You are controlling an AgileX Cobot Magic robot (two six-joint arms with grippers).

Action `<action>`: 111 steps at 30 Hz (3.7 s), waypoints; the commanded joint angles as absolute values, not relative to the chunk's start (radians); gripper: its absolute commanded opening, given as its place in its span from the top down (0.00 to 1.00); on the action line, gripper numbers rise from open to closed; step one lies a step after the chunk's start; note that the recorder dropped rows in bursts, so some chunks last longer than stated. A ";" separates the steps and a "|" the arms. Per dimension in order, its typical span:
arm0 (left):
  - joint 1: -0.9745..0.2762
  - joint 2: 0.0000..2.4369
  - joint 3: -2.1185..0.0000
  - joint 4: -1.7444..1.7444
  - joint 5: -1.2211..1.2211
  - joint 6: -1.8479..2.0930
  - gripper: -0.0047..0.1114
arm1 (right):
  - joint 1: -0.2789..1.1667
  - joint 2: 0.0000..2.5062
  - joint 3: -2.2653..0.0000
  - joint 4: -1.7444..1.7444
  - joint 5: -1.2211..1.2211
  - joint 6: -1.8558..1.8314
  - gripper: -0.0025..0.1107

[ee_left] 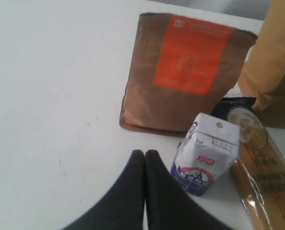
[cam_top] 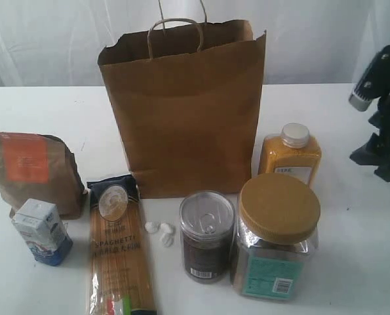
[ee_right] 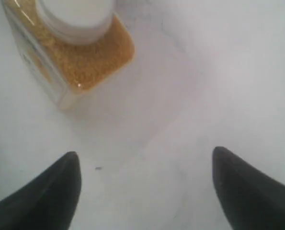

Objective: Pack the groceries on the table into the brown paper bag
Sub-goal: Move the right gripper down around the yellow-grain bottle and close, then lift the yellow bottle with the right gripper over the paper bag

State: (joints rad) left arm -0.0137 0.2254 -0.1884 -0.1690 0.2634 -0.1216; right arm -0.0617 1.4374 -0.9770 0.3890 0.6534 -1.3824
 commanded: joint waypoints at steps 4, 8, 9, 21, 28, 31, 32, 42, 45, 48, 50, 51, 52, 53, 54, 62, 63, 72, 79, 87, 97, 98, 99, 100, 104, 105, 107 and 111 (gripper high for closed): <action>-0.012 0.221 -0.159 -0.206 0.262 -0.161 0.96 | 0.026 1.508 -0.981 0.404 0.540 -1.697 0.27; -0.012 0.221 -0.159 -0.206 0.262 -0.161 0.96 | 0.058 1.578 -0.981 0.404 0.498 -1.704 0.27; -0.012 0.221 -0.159 -0.206 0.262 -0.161 0.96 | 0.063 1.585 -0.981 0.404 0.477 -1.704 0.27; -0.012 0.221 -0.159 -0.206 0.262 -0.161 0.96 | 0.070 1.573 -0.981 0.598 0.517 -1.702 0.27; -0.012 0.221 -0.159 -0.208 0.262 -0.161 0.96 | 0.070 1.485 -0.983 0.593 0.605 -1.707 0.27; -0.012 0.221 -0.159 -0.208 0.262 -0.161 0.96 | 0.070 1.460 -0.998 0.589 0.605 -1.707 0.27; -0.012 0.221 -0.159 -0.208 0.262 -0.161 0.96 | 0.070 1.460 -1.004 0.589 0.605 -1.707 0.27; -0.012 0.221 -0.159 -0.235 0.270 -0.161 0.96 | 0.070 1.581 -1.159 0.596 0.729 -1.682 0.27; -0.012 0.221 -0.159 -0.235 0.270 -0.161 0.96 | 0.072 1.594 -1.177 0.591 0.770 -1.671 0.27; -0.012 0.221 -0.159 -0.235 0.270 -0.161 0.96 | 0.072 1.603 -1.187 0.578 0.769 -1.673 0.27; -0.012 0.221 -0.159 -0.235 0.270 -0.161 0.96 | 0.072 1.620 -1.194 0.545 0.769 -1.675 0.27; -0.012 0.221 -0.159 -0.235 0.266 -0.161 0.96 | 0.072 1.634 -1.199 0.522 0.769 -1.675 0.27; -0.012 0.221 -0.159 -0.235 0.264 -0.161 0.96 | 0.072 1.651 -1.199 0.508 0.765 -1.675 0.27; -0.012 0.221 -0.159 -0.235 0.264 -0.161 0.96 | 0.072 1.670 -1.199 0.491 0.761 -1.675 0.27; -0.012 0.221 -0.159 -0.235 0.264 -0.161 0.96 | 0.072 1.689 -1.199 0.486 0.761 -1.675 0.27; -0.012 0.221 -0.159 -0.235 0.257 -0.157 0.96 | 0.088 1.760 -1.207 0.492 0.734 -1.698 0.27; -0.012 0.221 -0.159 -0.235 0.257 -0.157 0.96 | 0.088 1.770 -1.207 0.492 0.734 -1.698 0.27; -0.012 0.221 -0.159 -0.235 0.257 -0.157 0.96 | 0.088 1.793 -1.196 0.498 0.657 -1.696 0.41; -0.012 0.221 -0.159 -0.233 0.257 -0.157 0.96 | 0.088 1.787 -1.196 0.500 0.822 -1.664 0.73; -0.012 0.221 -0.159 -0.233 0.255 -0.157 0.96 | 0.088 1.735 -1.196 0.464 0.851 -1.428 0.88; -0.012 0.221 -0.159 -0.233 0.255 -0.157 0.96 | 0.078 1.735 -1.196 0.400 0.842 -1.232 0.93; -0.012 0.221 -0.159 -0.233 0.255 -0.157 0.96 | 0.069 1.735 -1.196 0.400 0.837 -1.208 0.93; -0.012 0.221 -0.159 -0.233 0.255 -0.157 0.96 | 0.060 1.735 -1.196 0.402 0.832 -1.185 0.94; -0.012 0.221 -0.159 -0.233 0.255 -0.157 0.96 | 0.051 1.735 -1.196 0.402 0.832 -1.168 0.96; -0.012 0.221 -0.159 -0.233 0.255 -0.157 0.96 | 0.001 1.729 -1.196 0.419 0.844 -1.120 0.98; -0.012 0.221 -0.159 -0.233 0.255 -0.157 0.96 | -0.012 1.726 -1.196 0.422 0.847 -1.120 0.98; -0.012 0.221 -0.159 -0.233 0.255 -0.157 0.96 | -0.033 1.718 -1.196 0.436 0.845 -1.120 0.98; -0.012 0.221 -0.159 -0.233 0.255 -0.157 0.96 | -0.083 1.686 -1.196 0.539 0.815 -1.120 0.98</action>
State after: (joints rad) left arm -0.0137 0.2254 -0.1604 -0.2197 0.2567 -0.1545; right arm -0.0486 1.7261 -1.1935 0.4489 0.8480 -1.1258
